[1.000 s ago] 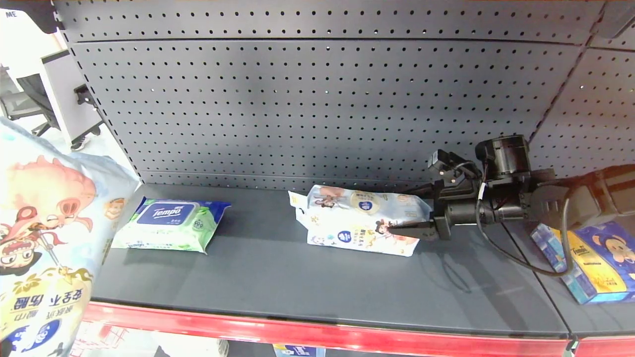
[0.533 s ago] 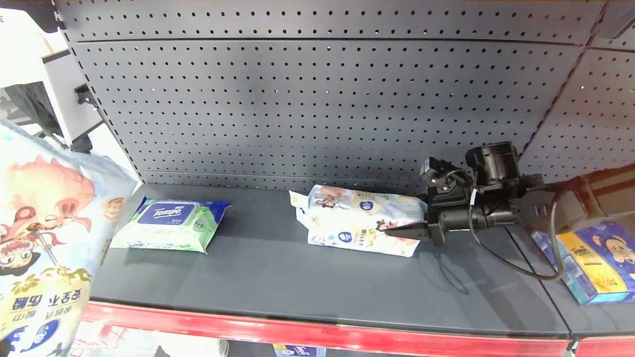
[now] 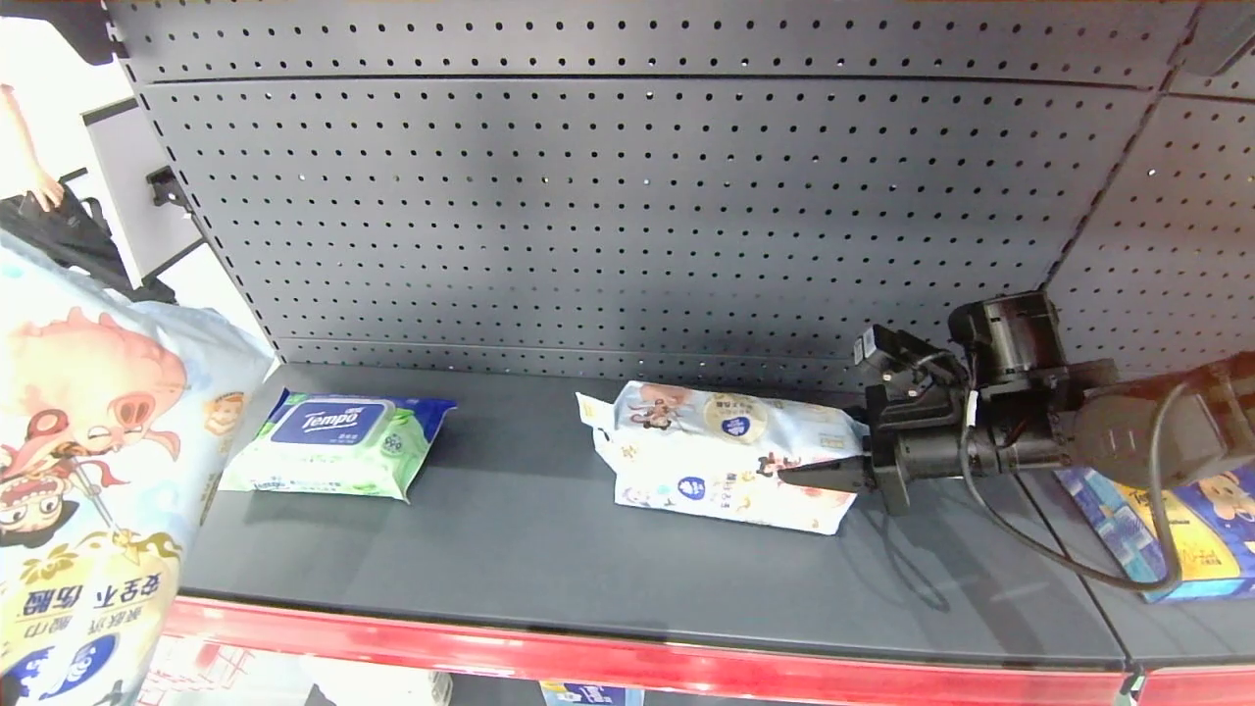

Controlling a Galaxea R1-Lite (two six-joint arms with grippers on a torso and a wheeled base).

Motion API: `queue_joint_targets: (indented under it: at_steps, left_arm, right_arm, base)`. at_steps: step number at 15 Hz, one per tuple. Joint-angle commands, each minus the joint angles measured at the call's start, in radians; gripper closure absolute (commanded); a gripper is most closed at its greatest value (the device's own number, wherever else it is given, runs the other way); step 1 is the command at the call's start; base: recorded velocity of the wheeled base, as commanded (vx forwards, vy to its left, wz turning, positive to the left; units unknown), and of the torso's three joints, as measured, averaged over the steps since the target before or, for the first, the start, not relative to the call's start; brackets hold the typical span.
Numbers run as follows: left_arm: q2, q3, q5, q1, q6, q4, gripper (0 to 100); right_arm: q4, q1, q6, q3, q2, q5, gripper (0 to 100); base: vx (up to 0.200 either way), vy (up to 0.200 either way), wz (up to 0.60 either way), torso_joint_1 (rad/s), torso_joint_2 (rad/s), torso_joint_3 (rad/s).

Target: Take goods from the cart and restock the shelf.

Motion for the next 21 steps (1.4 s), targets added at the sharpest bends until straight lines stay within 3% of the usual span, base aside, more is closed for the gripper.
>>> queue_joint_targets:
  at_steps: [1, 6, 21]
  left_arm:
    - [-0.001, 0.000, -0.001, 0.000, 0.000, 0.000, 100]
    - [-0.001, 0.000, -0.004, -0.001, -0.014, 0.000, 100]
    - [-0.004, -0.002, -0.004, -0.001, -0.014, -0.002, 100]
  right_arm:
    - [-0.001, 0.010, -0.002, 0.089, -0.099, 0.003, 100]
    - [-0.004, 0.033, -0.065, 0.279, -0.174, 0.011, 100]
    - [-0.003, 0.063, -0.108, 0.342, -0.177, 0.017, 100]
  base:
    - [0.000, 0.000, 0.00, 0.000, 0.00, 0.000]
    - [0.000, 0.000, 0.00, 0.000, 0.00, 0.000]
    - [0.000, 0.000, 0.00, 0.000, 0.00, 0.000]
